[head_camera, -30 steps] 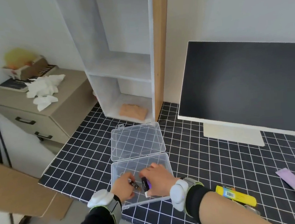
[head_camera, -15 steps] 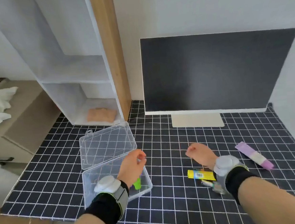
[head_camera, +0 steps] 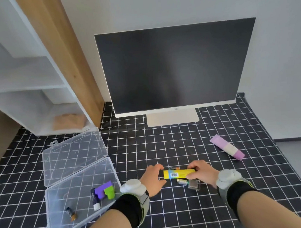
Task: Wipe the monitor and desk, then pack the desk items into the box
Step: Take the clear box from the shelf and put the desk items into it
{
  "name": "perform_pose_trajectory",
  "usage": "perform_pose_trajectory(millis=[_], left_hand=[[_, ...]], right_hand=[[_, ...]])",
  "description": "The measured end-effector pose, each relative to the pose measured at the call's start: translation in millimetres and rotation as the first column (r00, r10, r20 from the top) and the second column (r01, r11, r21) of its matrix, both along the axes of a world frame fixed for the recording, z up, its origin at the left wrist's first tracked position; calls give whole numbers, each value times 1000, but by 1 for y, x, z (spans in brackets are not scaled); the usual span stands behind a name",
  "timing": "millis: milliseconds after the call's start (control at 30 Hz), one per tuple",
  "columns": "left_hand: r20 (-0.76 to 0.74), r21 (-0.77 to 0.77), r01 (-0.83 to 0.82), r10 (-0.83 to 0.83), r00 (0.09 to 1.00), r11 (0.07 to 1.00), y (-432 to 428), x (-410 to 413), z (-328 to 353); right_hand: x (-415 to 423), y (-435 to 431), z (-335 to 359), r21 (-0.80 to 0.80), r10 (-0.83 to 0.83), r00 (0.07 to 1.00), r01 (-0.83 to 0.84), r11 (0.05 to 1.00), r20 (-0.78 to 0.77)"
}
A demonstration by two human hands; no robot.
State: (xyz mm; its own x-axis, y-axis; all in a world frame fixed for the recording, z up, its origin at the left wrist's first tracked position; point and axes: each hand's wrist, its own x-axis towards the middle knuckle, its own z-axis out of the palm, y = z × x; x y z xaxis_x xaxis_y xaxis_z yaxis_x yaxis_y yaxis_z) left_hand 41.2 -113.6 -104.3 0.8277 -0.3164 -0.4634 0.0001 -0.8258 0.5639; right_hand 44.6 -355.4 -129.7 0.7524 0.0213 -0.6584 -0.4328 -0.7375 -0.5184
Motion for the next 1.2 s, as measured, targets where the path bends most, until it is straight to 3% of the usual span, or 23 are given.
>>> perform_pose_trajectory(millis=[333, 467, 633, 733, 833, 900, 1033, 1200], left_hand=[[102, 74, -21, 14, 995, 997, -24, 7, -15], [129, 102, -11, -2, 992, 995, -27, 7, -17], [100, 134, -4, -10, 995, 991, -16, 6, -8], [61, 51, -7, 4, 998, 999, -1, 7, -1], [11, -130, -101, 103, 995, 986, 20, 6, 10], [-58, -288, -229, 222, 973, 930, 38, 2, 21], [-172, -456, -459, 430, 886, 763, 78, -4, 46], [-247, -540, -648, 635, 732, 537, 147, -7, 71]], right_hand=[[2, -4, 20, 104, 6, 1000, -7, 995, 19], [3, -14, -4, 88, 5, 1000, -5, 996, 2], [-5, 3, 18, -26, 36, 998, -35, 999, 57], [-9, 9, 16, -138, 70, 989, -52, 989, 129], [-13, 10, 15, -216, 114, 984, -84, 973, 134], [-14, 12, 17, -246, 202, 973, -170, 954, 112], [-13, 22, 24, -331, 356, 931, -313, 890, 79], [-8, 38, 29, -385, 541, 839, -483, 787, 52]])
